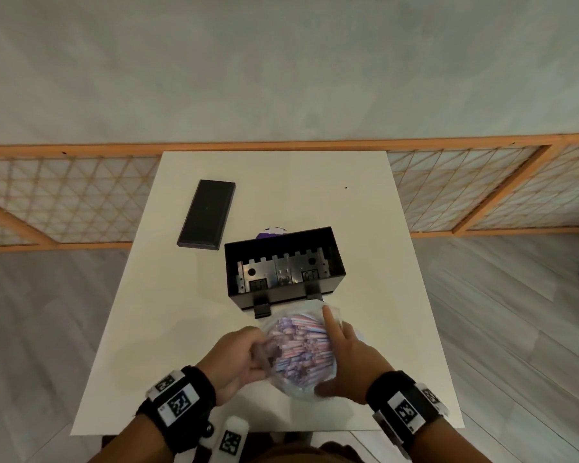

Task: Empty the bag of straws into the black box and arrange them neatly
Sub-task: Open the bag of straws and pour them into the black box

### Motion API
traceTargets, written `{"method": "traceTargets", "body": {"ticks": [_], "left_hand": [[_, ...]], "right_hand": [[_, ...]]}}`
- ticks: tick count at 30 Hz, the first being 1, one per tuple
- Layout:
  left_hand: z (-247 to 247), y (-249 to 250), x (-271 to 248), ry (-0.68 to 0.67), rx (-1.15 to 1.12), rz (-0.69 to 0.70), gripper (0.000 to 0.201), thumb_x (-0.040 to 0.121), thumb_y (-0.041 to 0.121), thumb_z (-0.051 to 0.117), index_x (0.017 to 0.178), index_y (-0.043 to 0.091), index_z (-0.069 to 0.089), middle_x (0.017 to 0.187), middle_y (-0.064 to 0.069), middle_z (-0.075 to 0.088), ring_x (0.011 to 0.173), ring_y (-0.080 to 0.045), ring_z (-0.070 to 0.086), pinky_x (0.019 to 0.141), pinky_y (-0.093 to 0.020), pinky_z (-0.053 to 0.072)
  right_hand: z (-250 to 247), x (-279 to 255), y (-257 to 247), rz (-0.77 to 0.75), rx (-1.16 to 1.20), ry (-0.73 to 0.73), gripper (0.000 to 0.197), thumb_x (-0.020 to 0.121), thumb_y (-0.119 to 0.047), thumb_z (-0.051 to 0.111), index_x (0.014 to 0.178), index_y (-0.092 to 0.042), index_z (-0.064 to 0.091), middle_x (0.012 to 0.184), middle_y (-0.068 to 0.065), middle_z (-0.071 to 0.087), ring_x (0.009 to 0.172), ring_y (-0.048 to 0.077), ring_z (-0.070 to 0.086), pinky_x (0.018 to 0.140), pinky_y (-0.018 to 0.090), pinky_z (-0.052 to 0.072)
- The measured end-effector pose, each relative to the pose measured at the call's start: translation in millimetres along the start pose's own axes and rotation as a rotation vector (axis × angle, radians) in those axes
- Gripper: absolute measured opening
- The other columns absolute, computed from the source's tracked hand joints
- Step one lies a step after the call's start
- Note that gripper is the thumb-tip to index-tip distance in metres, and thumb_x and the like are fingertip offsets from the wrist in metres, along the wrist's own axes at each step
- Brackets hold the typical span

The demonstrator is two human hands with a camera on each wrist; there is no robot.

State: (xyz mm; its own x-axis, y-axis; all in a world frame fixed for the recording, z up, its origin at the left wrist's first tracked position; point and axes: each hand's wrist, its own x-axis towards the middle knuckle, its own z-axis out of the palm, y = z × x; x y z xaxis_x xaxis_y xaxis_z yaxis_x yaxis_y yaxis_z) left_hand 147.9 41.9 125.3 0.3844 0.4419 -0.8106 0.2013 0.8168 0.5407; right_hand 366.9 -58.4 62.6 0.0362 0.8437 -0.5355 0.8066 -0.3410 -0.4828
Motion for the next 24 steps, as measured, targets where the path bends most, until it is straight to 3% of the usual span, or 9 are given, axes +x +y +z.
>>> {"method": "traceTargets", "body": {"ticks": [3, 5, 8, 10, 12, 16, 18, 21, 24], "left_hand": [[-5.6, -0.7, 7.4, -0.032, -0.052, 0.033, 0.023, 0.087, -0.01, 0.039, 0.106, -0.005, 0.052, 0.113, -0.025, 0.073, 0.105, -0.039, 0.072, 0.081, -0.043, 0.061], [-7.8, -1.2, 12.6, 0.008, -0.031, 0.063, 0.032, 0.086, -0.018, 0.041, 0.115, -0.01, 0.053, 0.112, -0.026, 0.073, 0.102, -0.039, 0.073, 0.079, -0.044, 0.062], [-8.7, -3.0, 18.2, 0.024, 0.023, 0.108, 0.043, 0.086, -0.02, 0.045, 0.127, -0.007, 0.05, 0.112, -0.027, 0.072, 0.097, -0.038, 0.073, 0.088, -0.054, 0.06], [-7.5, -5.0, 20.3, 0.043, 0.064, 0.124, 0.053, 0.086, -0.019, 0.044, 0.131, 0.008, 0.048, 0.116, -0.022, 0.072, 0.099, -0.037, 0.074, 0.086, -0.057, 0.06], [-2.5, -6.8, 21.0, 0.007, 0.113, 0.132, 0.061, 0.087, -0.017, 0.043, 0.131, 0.024, 0.052, 0.12, -0.016, 0.072, 0.104, -0.035, 0.073, 0.082, -0.054, 0.062], [14.0, -8.1, 19.7, -0.021, 0.237, 0.136, 0.046, 0.093, -0.01, 0.041, 0.119, 0.015, 0.069, 0.109, -0.013, 0.077, 0.101, -0.03, 0.074, 0.086, -0.048, 0.061], [19.5, -6.6, 20.6, 0.03, 0.174, 0.113, 0.035, 0.094, -0.006, 0.043, 0.11, 0.008, 0.071, 0.099, -0.015, 0.077, 0.09, -0.029, 0.074, 0.078, -0.042, 0.061], [23.1, -1.1, 22.0, 0.013, 0.056, 0.092, 0.022, 0.098, 0.003, 0.047, 0.1, 0.001, 0.069, 0.082, -0.015, 0.071, 0.071, -0.024, 0.069, 0.07, -0.039, 0.059], [21.0, 4.9, 25.0, -0.026, 0.043, 0.095, 0.023, 0.099, 0.006, 0.048, 0.099, -0.004, 0.069, 0.079, -0.017, 0.067, 0.064, -0.024, 0.065, 0.065, -0.036, 0.056]], "right_hand": [[2.2, 5.5, -2.5, -0.02, 0.003, 0.091, 0.126, 0.064, -0.061, 0.081, 0.156, -0.042, -0.002, 0.14, -0.002, 0.041, 0.114, 0.023, 0.061, 0.095, 0.038, 0.057], [1.2, 6.2, -4.0, -0.048, 0.101, 0.12, 0.104, 0.062, -0.063, 0.08, 0.147, -0.047, 0.022, 0.132, -0.009, 0.046, 0.111, 0.018, 0.062, 0.093, 0.036, 0.057], [2.0, 5.5, -5.8, -0.1, 0.268, 0.14, 0.091, 0.058, -0.061, 0.083, 0.136, -0.046, 0.038, 0.125, -0.014, 0.052, 0.111, 0.008, 0.057, 0.095, 0.027, 0.053], [3.9, 3.4, -7.0, -0.121, 0.327, 0.124, 0.096, 0.057, -0.056, 0.087, 0.139, -0.044, 0.038, 0.128, -0.014, 0.052, 0.115, 0.005, 0.053, 0.097, 0.023, 0.049], [7.1, 1.4, -7.3, -0.116, 0.343, 0.095, 0.112, 0.055, -0.057, 0.088, 0.149, -0.043, 0.029, 0.137, -0.013, 0.048, 0.122, 0.006, 0.051, 0.104, 0.024, 0.046], [18.2, 1.3, -4.7, -0.05, 0.271, 0.058, 0.141, 0.055, -0.064, 0.087, 0.16, -0.037, -0.003, 0.151, -0.007, 0.034, 0.132, 0.013, 0.05, 0.11, 0.031, 0.046], [20.8, 1.0, -5.3, -0.045, 0.15, 0.104, 0.148, 0.052, -0.073, 0.08, 0.158, -0.034, -0.015, 0.153, -0.004, 0.031, 0.131, 0.018, 0.05, 0.106, 0.037, 0.05], [20.5, 1.2, -8.2, -0.086, 0.081, 0.21, 0.147, 0.051, -0.083, 0.071, 0.16, -0.026, -0.009, 0.155, -0.003, 0.03, 0.135, 0.018, 0.042, 0.11, 0.038, 0.047], [20.5, 0.0, -10.6, -0.112, 0.183, 0.278, 0.129, 0.055, -0.085, 0.07, 0.158, -0.034, 0.012, 0.15, -0.013, 0.039, 0.133, 0.01, 0.044, 0.109, 0.035, 0.046]]}}
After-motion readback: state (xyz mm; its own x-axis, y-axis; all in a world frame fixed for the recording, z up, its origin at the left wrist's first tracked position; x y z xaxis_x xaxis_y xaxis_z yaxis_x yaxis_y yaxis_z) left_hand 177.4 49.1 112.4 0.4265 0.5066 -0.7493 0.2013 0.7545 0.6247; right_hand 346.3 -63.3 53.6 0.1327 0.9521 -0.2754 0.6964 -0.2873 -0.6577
